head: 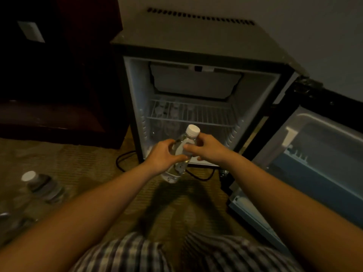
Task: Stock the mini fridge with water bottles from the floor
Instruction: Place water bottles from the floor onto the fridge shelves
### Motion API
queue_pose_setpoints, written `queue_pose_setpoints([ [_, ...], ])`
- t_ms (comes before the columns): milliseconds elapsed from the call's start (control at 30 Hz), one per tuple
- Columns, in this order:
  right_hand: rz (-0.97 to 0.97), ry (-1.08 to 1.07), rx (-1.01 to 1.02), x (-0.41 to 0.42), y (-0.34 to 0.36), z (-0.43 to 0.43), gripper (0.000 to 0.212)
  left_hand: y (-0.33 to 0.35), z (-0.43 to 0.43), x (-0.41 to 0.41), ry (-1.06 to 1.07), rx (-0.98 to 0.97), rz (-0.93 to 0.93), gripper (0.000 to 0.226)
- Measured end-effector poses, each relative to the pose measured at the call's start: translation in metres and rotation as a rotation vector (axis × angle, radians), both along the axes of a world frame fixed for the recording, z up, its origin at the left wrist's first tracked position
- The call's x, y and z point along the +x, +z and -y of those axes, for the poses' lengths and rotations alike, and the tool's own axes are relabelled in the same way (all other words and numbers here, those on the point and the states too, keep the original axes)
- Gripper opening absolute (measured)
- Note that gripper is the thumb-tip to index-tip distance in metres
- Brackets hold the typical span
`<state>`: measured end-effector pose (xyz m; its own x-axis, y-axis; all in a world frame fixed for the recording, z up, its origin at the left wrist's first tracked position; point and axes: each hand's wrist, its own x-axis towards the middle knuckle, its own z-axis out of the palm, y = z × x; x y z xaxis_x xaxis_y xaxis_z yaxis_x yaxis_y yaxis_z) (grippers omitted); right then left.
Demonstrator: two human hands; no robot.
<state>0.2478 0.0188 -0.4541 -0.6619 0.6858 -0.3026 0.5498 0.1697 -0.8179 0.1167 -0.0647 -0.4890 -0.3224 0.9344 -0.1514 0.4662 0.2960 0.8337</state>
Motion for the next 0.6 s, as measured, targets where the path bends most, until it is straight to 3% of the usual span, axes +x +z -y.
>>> queue_pose_setpoints([
  [267,-0.057,-0.039,0.013,-0.003,-0.054,-0.027,0.034,-0.046,-0.032,-0.007,-0.079,-0.048,0.082,0.044],
  [600,0.028,-0.041,0.106,-0.02,-0.087,-0.06,0.038,-0.079,-0.067,-0.034,-0.168,-0.17,0.108,0.053],
])
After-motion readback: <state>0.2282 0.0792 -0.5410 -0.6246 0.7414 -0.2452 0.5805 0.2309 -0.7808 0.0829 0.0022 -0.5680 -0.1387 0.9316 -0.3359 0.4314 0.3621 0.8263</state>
